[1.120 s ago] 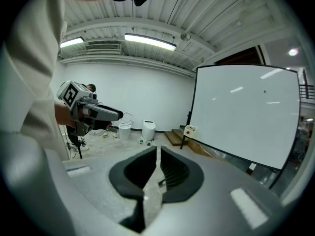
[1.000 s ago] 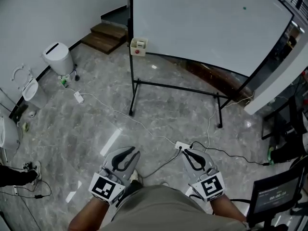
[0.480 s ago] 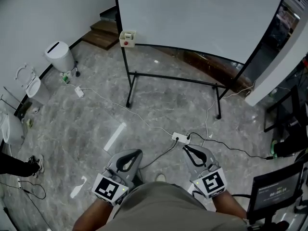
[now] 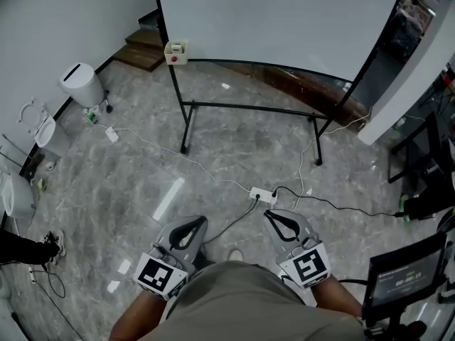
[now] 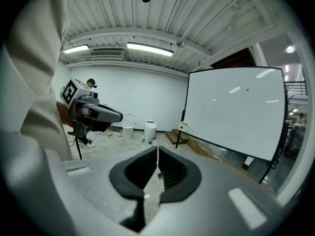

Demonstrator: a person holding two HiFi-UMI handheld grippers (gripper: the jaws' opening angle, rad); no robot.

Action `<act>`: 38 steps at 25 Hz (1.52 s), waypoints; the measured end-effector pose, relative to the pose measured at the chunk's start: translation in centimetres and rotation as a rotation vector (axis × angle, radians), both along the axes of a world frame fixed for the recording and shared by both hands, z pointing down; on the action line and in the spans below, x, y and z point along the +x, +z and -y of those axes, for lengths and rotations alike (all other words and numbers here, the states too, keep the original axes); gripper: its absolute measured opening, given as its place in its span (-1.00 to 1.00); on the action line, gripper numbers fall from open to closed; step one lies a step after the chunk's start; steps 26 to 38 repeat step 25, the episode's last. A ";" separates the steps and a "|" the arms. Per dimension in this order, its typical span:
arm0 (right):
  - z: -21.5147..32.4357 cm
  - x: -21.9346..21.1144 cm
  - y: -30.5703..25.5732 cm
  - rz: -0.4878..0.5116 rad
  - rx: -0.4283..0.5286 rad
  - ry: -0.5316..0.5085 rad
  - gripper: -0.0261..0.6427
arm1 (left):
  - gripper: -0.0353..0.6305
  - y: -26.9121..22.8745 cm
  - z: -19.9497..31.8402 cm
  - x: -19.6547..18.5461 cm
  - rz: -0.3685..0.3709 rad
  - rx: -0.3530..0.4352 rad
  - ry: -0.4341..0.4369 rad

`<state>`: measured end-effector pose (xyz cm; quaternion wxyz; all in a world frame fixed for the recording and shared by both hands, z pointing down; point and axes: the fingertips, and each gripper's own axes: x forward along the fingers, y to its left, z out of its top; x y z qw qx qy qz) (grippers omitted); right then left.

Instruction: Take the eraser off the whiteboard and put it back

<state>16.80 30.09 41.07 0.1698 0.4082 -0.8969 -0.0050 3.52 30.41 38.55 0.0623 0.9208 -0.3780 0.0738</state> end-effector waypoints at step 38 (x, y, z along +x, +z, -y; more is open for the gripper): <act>0.8 -0.3 0.2 0.011 0.010 -0.006 -0.90 | -0.88 1.2 0.7 0.2 0.032 -0.002 0.002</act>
